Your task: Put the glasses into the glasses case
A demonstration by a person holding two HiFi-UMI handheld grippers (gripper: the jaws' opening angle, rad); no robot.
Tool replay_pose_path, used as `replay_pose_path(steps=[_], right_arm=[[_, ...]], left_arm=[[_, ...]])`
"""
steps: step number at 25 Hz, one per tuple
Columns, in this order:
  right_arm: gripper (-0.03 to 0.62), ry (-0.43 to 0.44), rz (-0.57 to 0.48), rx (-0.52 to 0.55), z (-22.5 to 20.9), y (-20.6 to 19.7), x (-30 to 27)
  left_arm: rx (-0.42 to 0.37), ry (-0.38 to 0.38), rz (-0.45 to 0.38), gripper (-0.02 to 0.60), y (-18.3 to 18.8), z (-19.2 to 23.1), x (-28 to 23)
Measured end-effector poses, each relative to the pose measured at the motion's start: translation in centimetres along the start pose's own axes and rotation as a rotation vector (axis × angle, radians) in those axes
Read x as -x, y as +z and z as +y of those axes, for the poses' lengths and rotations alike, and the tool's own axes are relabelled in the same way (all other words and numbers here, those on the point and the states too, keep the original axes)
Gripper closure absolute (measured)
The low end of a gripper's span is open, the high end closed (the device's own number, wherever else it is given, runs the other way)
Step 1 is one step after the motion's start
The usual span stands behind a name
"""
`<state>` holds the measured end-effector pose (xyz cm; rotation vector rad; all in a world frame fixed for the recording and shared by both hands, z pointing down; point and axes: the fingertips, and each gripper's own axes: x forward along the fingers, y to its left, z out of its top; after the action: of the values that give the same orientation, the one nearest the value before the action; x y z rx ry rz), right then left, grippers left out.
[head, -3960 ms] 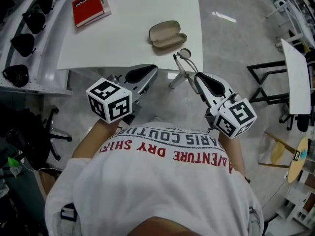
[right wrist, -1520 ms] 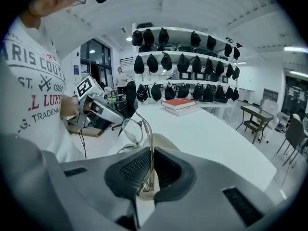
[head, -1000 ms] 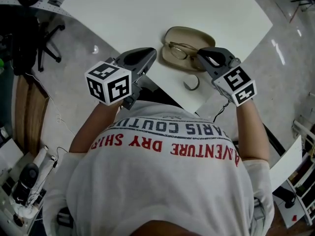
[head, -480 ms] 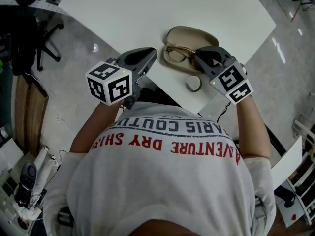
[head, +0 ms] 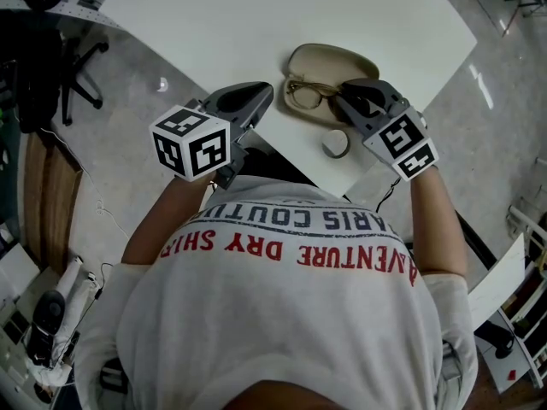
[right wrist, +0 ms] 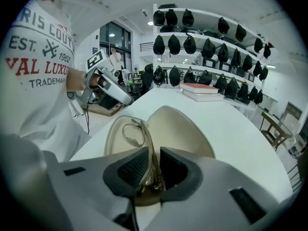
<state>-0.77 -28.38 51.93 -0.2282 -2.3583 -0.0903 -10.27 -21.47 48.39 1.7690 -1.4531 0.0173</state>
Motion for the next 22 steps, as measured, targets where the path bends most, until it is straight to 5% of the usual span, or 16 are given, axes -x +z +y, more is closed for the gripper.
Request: replay_pose_path(steps=[8, 19, 22], right_arm=[[0.408, -0.064, -0.135, -0.092, 0.4, 2.4, 3.0], [0.409, -0.187, -0.453, -0.256, 2.2, 8.4, 12.2], [0.45, -0.187, -0.555, -0.296, 2.6, 10.0, 14.8]], left_arm=[[-0.036, -0.036, -0.028, 0.545, 1.1, -1.9, 1.5], [-0.157, -0.154, -0.084, 0.545, 4.8, -8.3, 2.4], [-0.193, -0.187, -0.108, 0.545, 6.1, -10.2, 2.9]])
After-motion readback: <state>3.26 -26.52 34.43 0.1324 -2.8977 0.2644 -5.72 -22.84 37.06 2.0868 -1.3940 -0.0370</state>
